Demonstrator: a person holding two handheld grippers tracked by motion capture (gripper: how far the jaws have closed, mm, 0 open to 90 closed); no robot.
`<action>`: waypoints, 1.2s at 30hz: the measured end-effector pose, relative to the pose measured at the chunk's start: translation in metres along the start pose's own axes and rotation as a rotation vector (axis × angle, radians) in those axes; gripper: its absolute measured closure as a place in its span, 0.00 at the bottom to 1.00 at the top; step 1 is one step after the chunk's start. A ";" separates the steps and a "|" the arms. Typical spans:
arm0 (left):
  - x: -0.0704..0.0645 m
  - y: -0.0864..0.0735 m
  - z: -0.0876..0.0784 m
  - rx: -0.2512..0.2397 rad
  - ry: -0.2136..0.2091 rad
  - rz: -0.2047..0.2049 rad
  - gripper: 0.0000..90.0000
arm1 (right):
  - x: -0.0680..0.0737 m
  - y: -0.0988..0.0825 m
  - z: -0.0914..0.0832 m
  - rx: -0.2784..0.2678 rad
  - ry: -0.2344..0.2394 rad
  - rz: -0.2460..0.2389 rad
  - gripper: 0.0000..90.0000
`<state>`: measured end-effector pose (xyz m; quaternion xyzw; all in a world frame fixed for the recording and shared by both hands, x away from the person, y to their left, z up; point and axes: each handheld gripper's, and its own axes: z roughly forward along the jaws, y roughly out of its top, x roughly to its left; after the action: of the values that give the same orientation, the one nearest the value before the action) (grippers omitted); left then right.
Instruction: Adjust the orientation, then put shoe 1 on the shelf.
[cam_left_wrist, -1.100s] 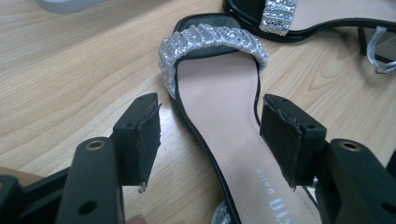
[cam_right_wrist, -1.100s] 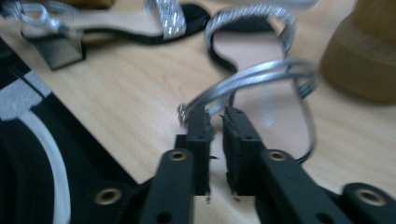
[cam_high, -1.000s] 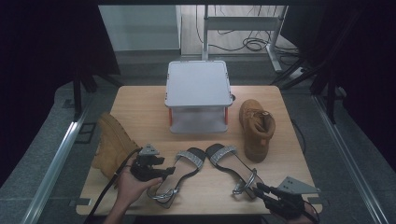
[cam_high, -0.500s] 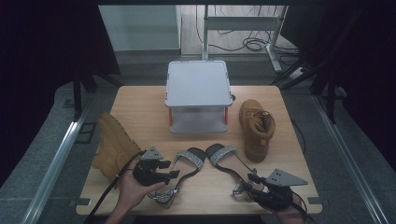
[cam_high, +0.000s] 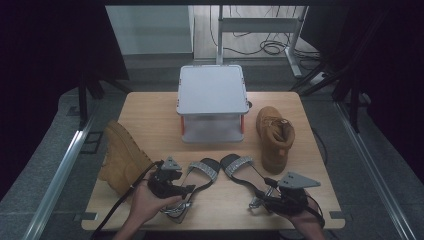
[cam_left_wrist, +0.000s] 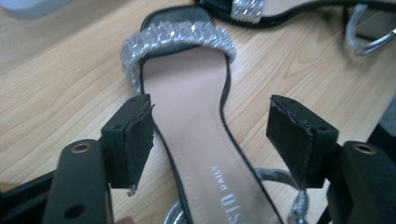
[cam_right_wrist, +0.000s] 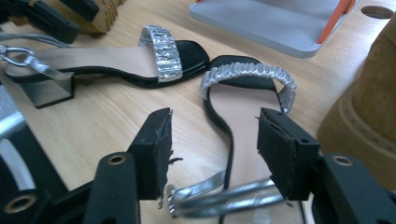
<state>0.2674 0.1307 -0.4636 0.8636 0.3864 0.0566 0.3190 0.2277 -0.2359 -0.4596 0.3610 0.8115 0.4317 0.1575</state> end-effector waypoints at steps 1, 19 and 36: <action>0.000 0.001 0.002 0.018 0.001 0.004 0.34 | -0.002 0.003 0.002 0.010 -0.001 -0.006 0.48; -0.006 0.003 0.044 0.215 0.048 0.006 0.29 | -0.029 0.018 0.044 0.266 -0.013 -0.043 0.35; -0.005 0.005 0.057 0.298 0.085 -0.059 0.31 | -0.034 0.021 0.084 0.527 -0.031 -0.037 0.27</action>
<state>0.2872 0.0960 -0.5048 0.8864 0.4289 0.0257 0.1722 0.3086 -0.2031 -0.4929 0.3812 0.8998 0.1969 0.0785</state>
